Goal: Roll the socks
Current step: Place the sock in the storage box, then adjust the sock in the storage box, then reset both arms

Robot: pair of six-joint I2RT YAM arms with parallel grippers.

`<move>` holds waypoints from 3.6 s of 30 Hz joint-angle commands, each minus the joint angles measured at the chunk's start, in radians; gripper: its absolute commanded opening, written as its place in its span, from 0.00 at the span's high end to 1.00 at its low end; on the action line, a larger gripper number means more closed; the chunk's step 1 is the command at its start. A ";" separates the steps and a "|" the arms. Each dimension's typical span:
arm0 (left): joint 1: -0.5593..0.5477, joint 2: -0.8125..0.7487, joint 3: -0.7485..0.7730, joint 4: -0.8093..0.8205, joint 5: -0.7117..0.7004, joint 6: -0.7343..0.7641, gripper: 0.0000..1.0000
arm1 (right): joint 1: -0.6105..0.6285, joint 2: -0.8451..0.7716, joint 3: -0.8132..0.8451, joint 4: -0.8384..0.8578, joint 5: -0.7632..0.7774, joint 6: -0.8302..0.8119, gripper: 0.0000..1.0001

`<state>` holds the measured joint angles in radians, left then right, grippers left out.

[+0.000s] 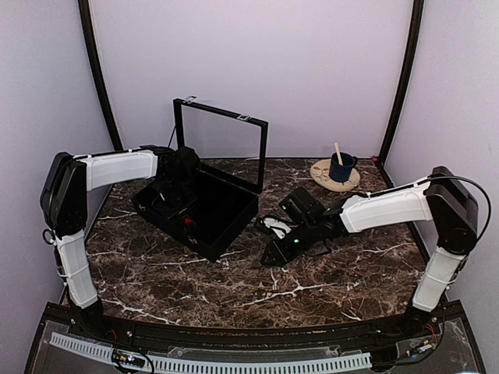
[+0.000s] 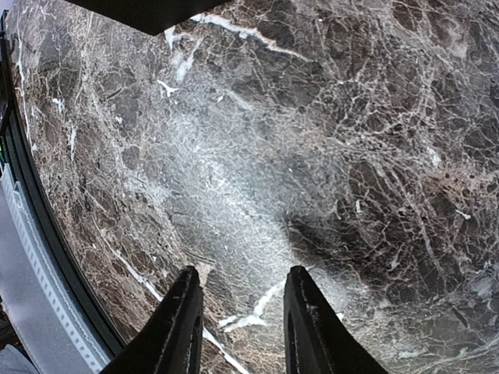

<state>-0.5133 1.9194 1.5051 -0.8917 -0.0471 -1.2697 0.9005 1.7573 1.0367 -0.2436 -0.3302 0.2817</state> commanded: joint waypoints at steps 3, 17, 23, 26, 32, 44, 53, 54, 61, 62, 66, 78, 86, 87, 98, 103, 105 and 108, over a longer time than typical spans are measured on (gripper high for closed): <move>-0.001 -0.060 0.044 -0.057 -0.036 -0.011 0.58 | -0.006 0.007 0.026 0.005 -0.015 -0.013 0.66; -0.020 -0.080 0.078 -0.048 -0.084 0.015 0.63 | -0.005 -0.004 0.016 0.013 -0.016 -0.003 0.66; -0.021 -0.077 0.035 0.003 -0.065 0.020 0.79 | -0.005 -0.003 0.012 0.015 -0.016 -0.001 0.66; -0.022 -0.071 0.021 0.020 -0.066 0.020 0.85 | -0.005 -0.001 0.011 0.013 -0.013 -0.003 0.66; -0.021 -0.035 0.017 0.026 -0.059 0.025 0.91 | -0.004 0.009 0.018 0.007 -0.013 -0.004 0.66; -0.021 -0.011 -0.074 0.076 -0.016 0.017 0.92 | -0.004 0.030 0.006 0.010 -0.017 -0.004 0.66; -0.022 0.010 -0.111 0.118 0.007 0.019 0.92 | -0.005 0.056 0.019 0.011 -0.025 -0.007 0.66; -0.022 0.013 -0.110 0.119 0.009 0.021 0.92 | -0.005 0.058 0.022 0.011 -0.026 -0.008 0.66; -0.021 0.032 -0.036 0.092 -0.017 0.052 0.92 | -0.005 0.069 0.039 0.001 -0.023 -0.016 0.66; -0.021 0.032 -0.014 0.081 -0.029 0.060 0.92 | -0.005 0.070 0.043 -0.002 -0.021 -0.018 0.66; -0.019 0.032 0.080 0.034 -0.064 0.088 0.91 | -0.005 0.078 0.063 -0.011 -0.015 -0.025 0.66; -0.019 -0.056 0.140 0.019 -0.147 0.163 0.90 | -0.005 0.060 0.105 -0.040 0.043 -0.021 0.66; -0.018 -0.372 -0.162 0.274 -0.326 0.362 0.84 | -0.005 -0.003 0.123 -0.085 0.220 0.008 0.66; -0.019 -0.418 -0.206 0.312 -0.337 0.397 0.79 | -0.004 -0.014 0.138 -0.091 0.252 0.012 0.66; -0.015 -0.914 -0.611 0.521 -0.508 0.690 0.03 | -0.073 -0.210 0.125 -0.136 0.794 0.131 0.65; -0.013 -1.079 -0.720 0.496 -0.550 0.728 0.02 | -0.156 -0.391 0.004 -0.129 0.969 0.172 0.61; -0.013 -1.125 -0.756 0.494 -0.547 0.745 0.02 | -0.182 -0.465 -0.047 -0.125 1.005 0.173 0.60; -0.013 -1.185 -0.804 0.481 -0.556 0.753 0.02 | -0.210 -0.583 -0.139 -0.130 1.057 0.192 0.52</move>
<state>-0.5308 0.7944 0.7593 -0.4065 -0.5659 -0.5655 0.7136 1.2823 0.9951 -0.3668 0.5831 0.4316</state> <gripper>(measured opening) 0.982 0.427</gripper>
